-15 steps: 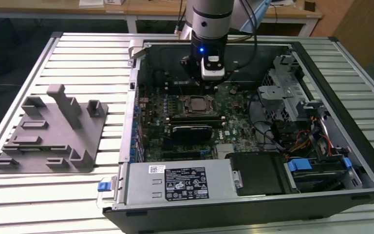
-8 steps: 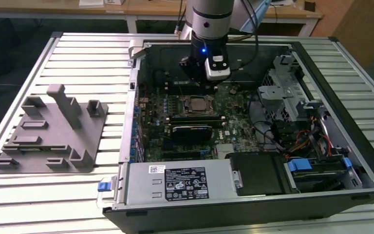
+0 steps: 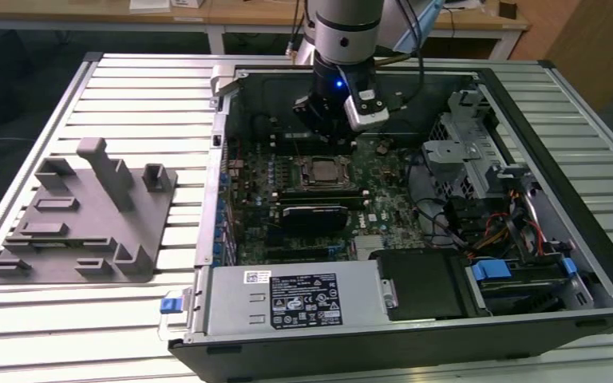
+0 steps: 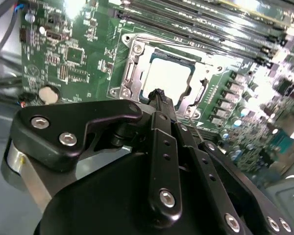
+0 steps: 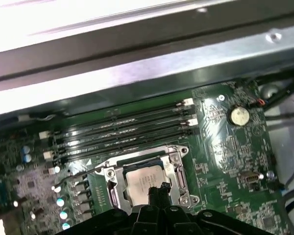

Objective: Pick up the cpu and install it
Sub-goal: 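Close the cpu cover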

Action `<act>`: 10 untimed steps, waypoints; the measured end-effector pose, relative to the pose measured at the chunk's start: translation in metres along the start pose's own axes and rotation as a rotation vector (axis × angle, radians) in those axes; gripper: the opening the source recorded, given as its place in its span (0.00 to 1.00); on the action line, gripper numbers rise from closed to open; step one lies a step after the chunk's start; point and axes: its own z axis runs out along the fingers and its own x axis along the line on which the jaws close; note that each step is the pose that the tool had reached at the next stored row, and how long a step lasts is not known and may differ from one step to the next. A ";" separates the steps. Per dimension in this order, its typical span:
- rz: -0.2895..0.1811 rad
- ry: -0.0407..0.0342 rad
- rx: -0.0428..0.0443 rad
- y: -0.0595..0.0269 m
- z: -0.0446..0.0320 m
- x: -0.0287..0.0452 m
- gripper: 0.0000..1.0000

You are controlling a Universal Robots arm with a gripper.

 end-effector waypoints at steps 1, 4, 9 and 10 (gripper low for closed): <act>-0.020 0.0003 -0.0003 0.0000 0.0000 0.0000 0.11; -0.074 0.0010 -0.0014 0.0000 0.0002 0.0000 0.11; -0.164 0.0023 -0.0030 0.0000 0.0005 0.0000 0.11; -0.182 0.0025 -0.0034 0.0000 0.0006 0.0000 0.11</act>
